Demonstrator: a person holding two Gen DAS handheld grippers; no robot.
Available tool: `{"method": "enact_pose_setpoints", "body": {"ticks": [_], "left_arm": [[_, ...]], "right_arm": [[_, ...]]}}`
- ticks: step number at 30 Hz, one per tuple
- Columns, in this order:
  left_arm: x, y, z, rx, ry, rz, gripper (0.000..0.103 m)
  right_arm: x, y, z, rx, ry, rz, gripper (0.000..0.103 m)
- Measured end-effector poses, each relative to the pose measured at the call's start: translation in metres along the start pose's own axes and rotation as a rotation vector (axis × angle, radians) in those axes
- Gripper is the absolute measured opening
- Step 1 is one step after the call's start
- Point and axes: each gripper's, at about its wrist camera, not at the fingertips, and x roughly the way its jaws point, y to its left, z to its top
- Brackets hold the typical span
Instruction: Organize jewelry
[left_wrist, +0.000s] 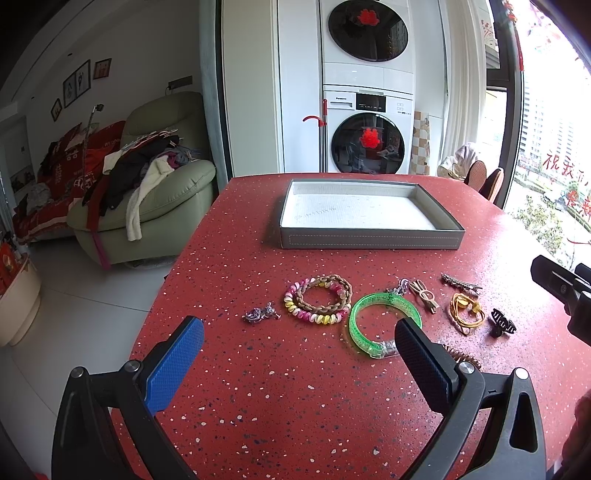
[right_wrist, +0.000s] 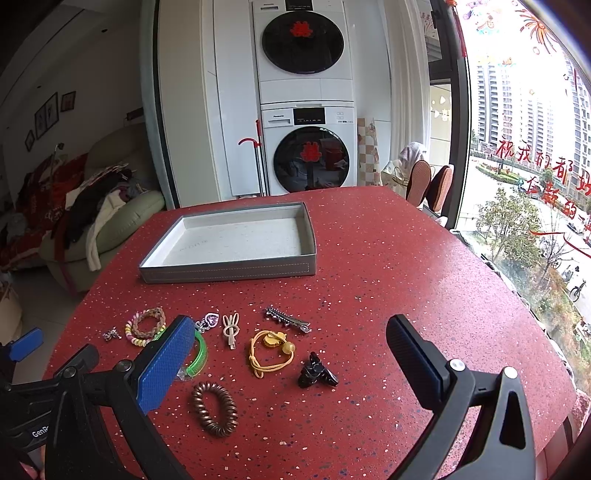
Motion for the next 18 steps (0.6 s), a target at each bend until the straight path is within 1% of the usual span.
{"method": "enact_pose_setpoints", "body": {"ticks": [18], "left_arm": [[0.0008,-0.001,0.0009,0.0,0.005,-0.004,0.103]], "right_arm": [[-0.0006,0.0,0.0001,0.0,-0.001,0.001,0.103]]}}
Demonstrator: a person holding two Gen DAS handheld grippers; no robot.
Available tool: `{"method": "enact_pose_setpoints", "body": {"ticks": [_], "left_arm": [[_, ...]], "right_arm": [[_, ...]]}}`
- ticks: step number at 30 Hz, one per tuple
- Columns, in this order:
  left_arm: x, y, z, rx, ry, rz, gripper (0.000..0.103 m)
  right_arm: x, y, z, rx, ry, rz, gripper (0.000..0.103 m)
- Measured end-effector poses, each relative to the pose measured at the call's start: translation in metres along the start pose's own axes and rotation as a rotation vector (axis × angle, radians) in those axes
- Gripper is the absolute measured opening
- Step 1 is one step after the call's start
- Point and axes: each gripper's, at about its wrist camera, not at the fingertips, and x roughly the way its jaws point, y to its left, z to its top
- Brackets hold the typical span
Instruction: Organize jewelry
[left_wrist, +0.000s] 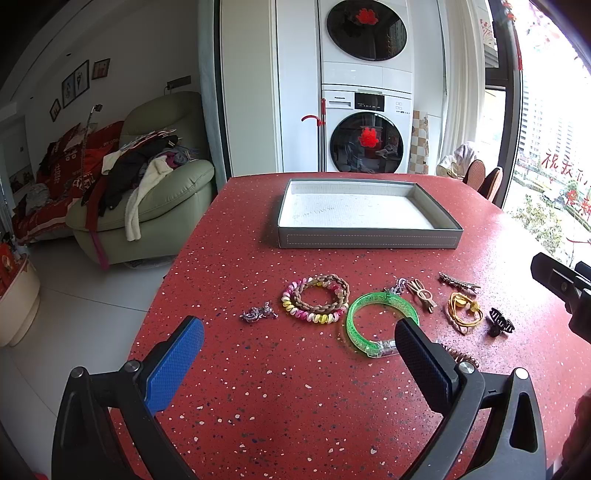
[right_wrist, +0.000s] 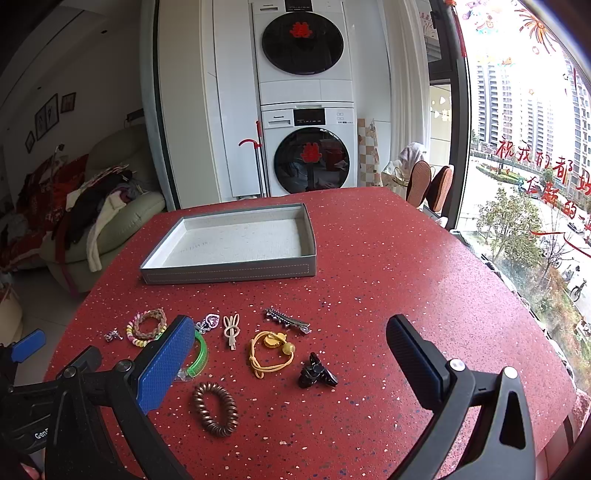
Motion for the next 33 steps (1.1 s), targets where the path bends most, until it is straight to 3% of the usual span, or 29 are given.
{"method": "enact_pose_setpoints", "body": {"ticks": [24,33], "left_arm": [[-0.004,0.004,-0.003,-0.016,0.015,-0.002,0.103],[-0.002,0.035,-0.006,-0.084,0.085,0.006,0.103]], "right_arm": [[-0.009,-0.01,-0.004,0.016,0.015,-0.004,0.103],[-0.014,-0.04,-0.017,0.069,0.066,0.012,0.103]]}}
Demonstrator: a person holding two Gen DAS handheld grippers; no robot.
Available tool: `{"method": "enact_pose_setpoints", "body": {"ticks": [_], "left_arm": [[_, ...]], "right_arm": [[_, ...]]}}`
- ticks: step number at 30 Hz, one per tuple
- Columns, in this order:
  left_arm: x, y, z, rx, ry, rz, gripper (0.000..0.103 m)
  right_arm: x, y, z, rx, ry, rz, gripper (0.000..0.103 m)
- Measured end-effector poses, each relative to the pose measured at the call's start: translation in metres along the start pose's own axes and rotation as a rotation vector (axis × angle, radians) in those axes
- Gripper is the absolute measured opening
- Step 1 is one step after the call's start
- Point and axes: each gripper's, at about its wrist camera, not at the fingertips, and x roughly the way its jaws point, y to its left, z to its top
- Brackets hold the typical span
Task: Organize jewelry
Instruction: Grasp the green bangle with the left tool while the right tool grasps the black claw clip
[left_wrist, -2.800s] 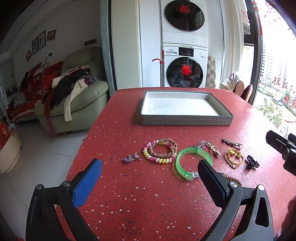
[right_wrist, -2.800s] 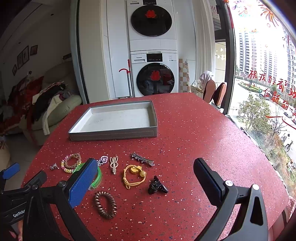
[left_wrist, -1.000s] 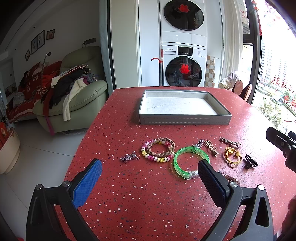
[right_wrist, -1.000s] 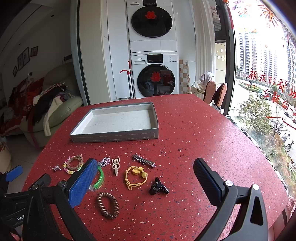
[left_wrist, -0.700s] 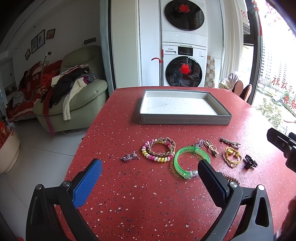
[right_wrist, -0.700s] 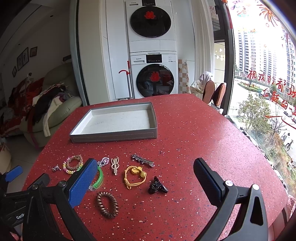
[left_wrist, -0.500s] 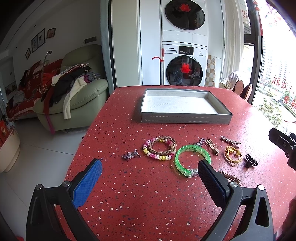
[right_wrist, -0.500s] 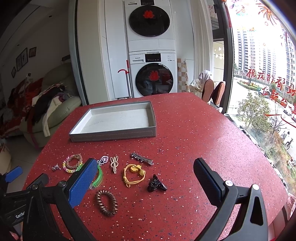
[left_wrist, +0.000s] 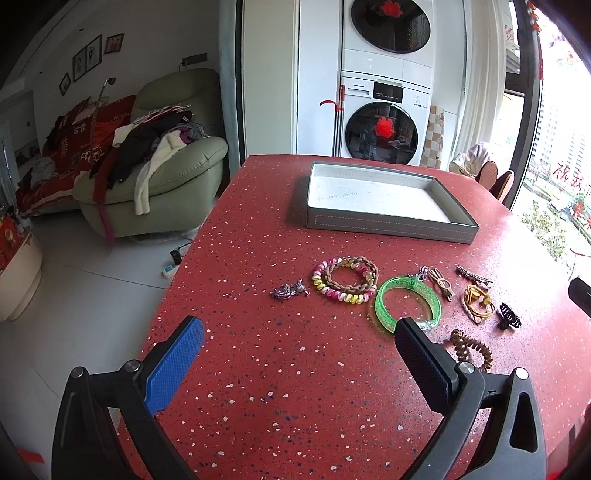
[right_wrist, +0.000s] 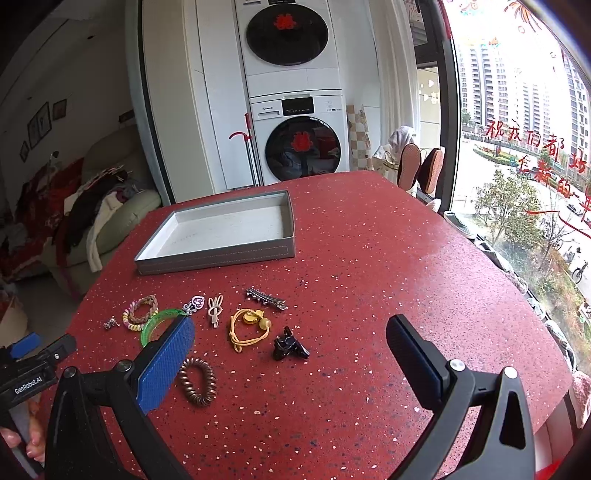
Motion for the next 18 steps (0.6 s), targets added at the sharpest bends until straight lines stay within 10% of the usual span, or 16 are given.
{"method": "enact_pose_setpoints", "body": {"ticks": [18], "left_arm": [[0.052,-0.024,-0.005,0.037,0.189,-0.121,0.103]], "right_arm": [[0.075,-0.014,-0.015,-0.039,0.238,0.015,0.103]]}}
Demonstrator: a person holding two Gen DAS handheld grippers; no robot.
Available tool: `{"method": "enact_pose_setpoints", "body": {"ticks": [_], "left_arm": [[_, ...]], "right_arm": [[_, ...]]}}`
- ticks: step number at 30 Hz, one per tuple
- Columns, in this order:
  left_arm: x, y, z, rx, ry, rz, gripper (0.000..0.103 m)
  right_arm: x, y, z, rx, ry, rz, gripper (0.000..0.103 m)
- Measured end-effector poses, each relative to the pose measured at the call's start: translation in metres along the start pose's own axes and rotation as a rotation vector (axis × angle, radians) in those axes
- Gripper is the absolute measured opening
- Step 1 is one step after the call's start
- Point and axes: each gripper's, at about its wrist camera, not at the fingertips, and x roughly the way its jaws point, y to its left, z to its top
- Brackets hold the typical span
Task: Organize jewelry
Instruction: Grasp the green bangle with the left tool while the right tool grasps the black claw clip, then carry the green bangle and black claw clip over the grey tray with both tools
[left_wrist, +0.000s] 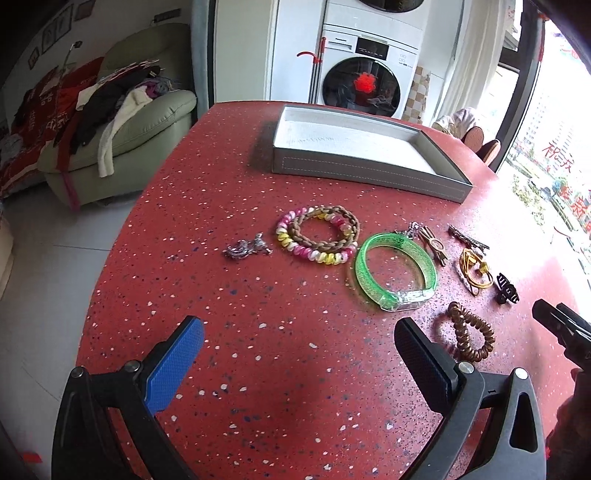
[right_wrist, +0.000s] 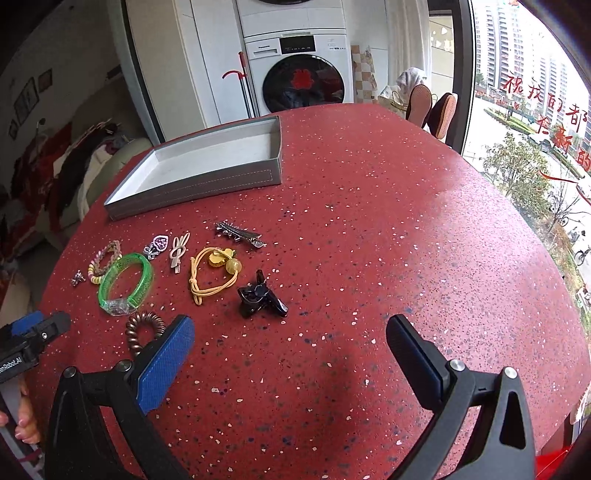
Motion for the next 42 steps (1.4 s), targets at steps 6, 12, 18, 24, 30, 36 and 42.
{"method": "enact_pose_setpoints", "body": {"ticks": [6,12,18,24,30,36,42], "left_arm": [[0.026,-0.015,0.024,-0.041,0.075,-0.061,0.103],[0.048,-0.024,0.032,-0.078,0.115,-0.04,0.098],[0.052,-0.034,0.035,-0.044,0.109,0.023,0.079],[0.053,-0.041,0.035,0.022,0.094,0.059,0.027],[0.047,-0.039,0.034,0.047,0.1,-0.023,0.026],[0.027,-0.041,0.047,0.06,0.068,-0.086,0.026],[0.011,-0.043,0.09,0.076,0.037,-0.14,0.026]], "right_arm": [[0.022,0.007,0.013,-0.067,0.045,0.005,0.093],[0.043,0.011,0.014,-0.106,0.104,0.022,0.078],[0.043,0.019,0.015,-0.163,0.108,0.002,0.063],[0.041,0.014,0.018,-0.154,0.11,0.019,0.027],[0.034,0.004,0.028,-0.112,0.104,0.045,0.026],[0.021,-0.006,0.059,-0.036,0.073,0.142,0.026],[0.018,0.005,0.107,-0.034,0.041,0.223,0.027]]}}
